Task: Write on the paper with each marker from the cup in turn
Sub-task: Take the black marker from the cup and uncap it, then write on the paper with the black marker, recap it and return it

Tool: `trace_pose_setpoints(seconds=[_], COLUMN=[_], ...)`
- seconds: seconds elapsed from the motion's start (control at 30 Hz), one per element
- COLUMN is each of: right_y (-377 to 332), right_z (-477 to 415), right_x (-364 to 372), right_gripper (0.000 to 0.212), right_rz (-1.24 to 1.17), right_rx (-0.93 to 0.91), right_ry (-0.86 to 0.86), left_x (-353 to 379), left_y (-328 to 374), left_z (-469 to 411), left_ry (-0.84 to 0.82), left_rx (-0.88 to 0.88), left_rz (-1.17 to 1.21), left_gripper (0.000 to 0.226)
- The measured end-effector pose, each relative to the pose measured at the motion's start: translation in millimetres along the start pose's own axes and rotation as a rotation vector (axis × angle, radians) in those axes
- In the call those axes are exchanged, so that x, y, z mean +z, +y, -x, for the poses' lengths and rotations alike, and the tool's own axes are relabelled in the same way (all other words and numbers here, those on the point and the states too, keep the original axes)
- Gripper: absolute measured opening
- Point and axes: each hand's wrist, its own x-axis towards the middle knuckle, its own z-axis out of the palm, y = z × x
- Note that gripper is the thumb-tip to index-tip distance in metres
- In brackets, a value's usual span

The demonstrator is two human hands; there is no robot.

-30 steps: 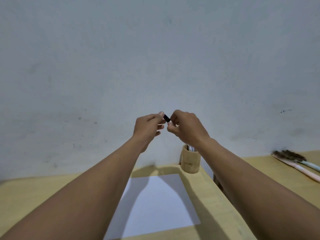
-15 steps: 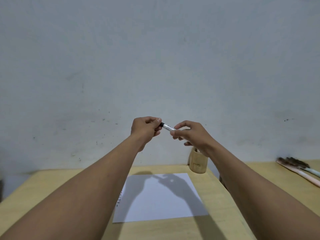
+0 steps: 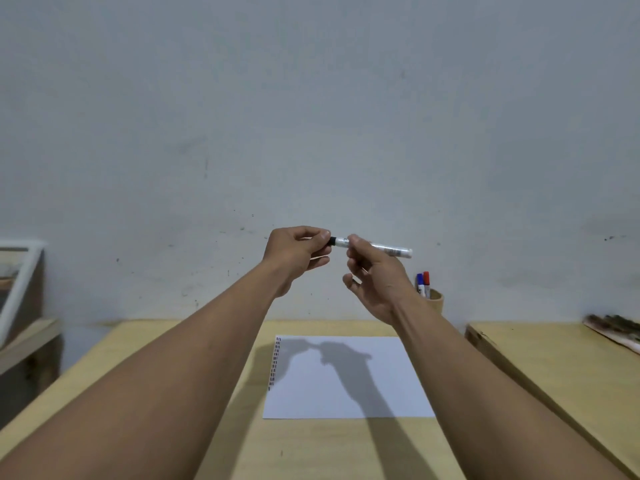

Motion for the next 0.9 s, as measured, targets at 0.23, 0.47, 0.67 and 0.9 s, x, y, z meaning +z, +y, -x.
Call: trace_pose_setpoints(seconds=[0.23,0.47,0.67,0.9], right_y=[20,42,64,109], right_z=[-1,-7,-9,-14], right_x=[18,19,14,14], right_gripper=[0.009,0.005,0.009,0.005], right_rz=[0.144,0.123,0.308,0.503], right_rx=[-0.066,-0.063,-0.013,0.015], right_ry=[-0.027,-0.011,-0.058,0.007], left_x=[-34,-64,-104,-119], left_y=[-8,-19,-60,-112], left_z=[9,11,15,30], left_ry=[-0.042,0.033,0.121,0.094], left_rx=[-0.027,-0.1,-0.047,-0.055], left_rz=[-0.147,-0.242,-0.839,-1.099], left_gripper=[0.017,0.023,0.014,0.008])
